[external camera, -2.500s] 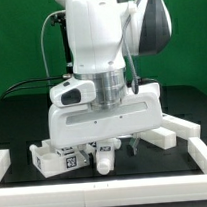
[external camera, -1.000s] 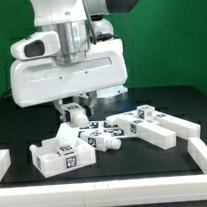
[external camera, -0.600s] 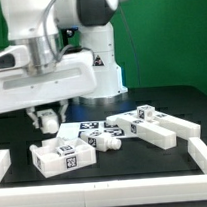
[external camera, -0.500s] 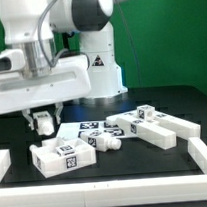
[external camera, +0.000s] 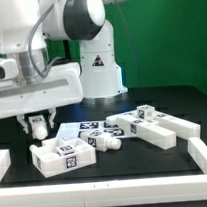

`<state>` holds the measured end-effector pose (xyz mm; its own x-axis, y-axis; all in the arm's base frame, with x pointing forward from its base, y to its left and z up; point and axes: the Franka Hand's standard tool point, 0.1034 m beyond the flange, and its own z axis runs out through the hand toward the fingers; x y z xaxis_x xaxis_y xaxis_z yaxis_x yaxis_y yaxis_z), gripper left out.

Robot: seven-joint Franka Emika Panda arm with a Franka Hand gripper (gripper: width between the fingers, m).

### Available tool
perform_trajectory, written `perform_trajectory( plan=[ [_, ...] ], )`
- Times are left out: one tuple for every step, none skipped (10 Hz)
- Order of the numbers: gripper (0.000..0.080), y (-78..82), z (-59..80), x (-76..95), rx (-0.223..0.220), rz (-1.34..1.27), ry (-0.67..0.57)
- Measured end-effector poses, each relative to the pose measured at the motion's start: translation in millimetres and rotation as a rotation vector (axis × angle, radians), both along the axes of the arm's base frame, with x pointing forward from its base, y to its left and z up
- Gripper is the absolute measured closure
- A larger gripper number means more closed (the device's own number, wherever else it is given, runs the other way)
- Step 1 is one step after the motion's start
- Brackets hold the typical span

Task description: Assemble chair

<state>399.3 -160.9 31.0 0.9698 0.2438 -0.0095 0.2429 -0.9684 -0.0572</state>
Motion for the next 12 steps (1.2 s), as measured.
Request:
perform_trajectory(
  plan=[
    [0.0515, -6.4, -7.2, -6.1, -0.001, -0.009, 0.008],
    [0.0515, -11.5, -13.0, -10.7, 0.002, -0.011, 0.018],
    [0.0515, -16.8, -21.2, -17.6, 0.007, -0.010, 0.032],
    [0.0515, -17.1, -21.4, -17.9, 0.007, -0.011, 0.032],
    [0.0510, -16.3, -21.4, -17.5, 0.008, -0.009, 0.032],
    [0.0510, -14.3, -20.4, -16.8, 0.012, -0.013, 0.038],
    [0.0304, -7.8, -12.3, -9.4, 0.024, -0.021, 0.045],
    [0.0304, 1.9, -2.0, 0.3, 0.027, -0.035, 0.041],
    [0.0186, 15.8, 7.8, 10.4, 0.029, -0.040, 0.039],
    [0.0157, 30.3, 15.9, 20.4, 0.038, -0.043, 0.046],
    [0.0152, 47.7, 21.1, 33.4, 0.032, -0.057, 0.043],
    [0.0152, 71.7, 22.0, 44.3, 0.028, -0.054, 0.040]
  ],
)
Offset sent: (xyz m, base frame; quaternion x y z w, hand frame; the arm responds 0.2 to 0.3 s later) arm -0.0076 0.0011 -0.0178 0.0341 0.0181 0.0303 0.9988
